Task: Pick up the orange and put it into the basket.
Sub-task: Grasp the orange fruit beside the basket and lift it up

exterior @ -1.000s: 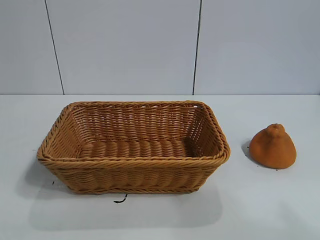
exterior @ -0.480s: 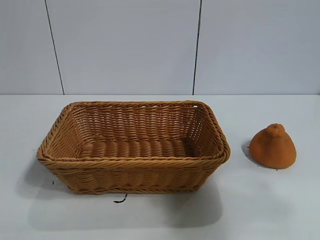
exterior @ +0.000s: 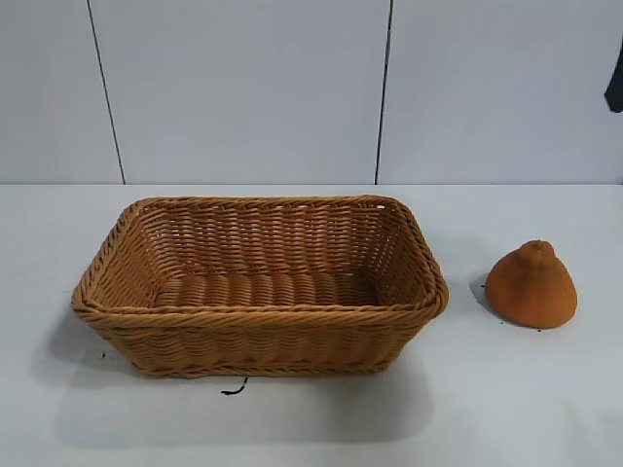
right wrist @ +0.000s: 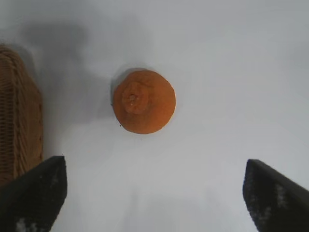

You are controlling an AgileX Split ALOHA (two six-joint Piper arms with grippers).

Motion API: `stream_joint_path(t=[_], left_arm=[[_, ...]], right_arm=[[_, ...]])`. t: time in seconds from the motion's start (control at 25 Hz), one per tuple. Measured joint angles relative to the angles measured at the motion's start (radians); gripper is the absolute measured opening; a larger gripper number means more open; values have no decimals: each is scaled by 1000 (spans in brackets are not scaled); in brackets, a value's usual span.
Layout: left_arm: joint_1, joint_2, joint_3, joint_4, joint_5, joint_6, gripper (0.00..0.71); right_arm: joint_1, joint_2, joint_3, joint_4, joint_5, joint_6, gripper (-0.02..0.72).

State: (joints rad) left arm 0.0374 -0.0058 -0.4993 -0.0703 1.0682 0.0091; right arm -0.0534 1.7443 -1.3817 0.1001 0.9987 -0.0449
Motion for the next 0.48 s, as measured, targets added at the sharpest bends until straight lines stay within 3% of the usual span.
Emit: stream_joint_path(t=[0.48], left_arm=[[0,0,0,0,0,0,697]], right_arm=[[8,217,-17,95,-8,-73,673]])
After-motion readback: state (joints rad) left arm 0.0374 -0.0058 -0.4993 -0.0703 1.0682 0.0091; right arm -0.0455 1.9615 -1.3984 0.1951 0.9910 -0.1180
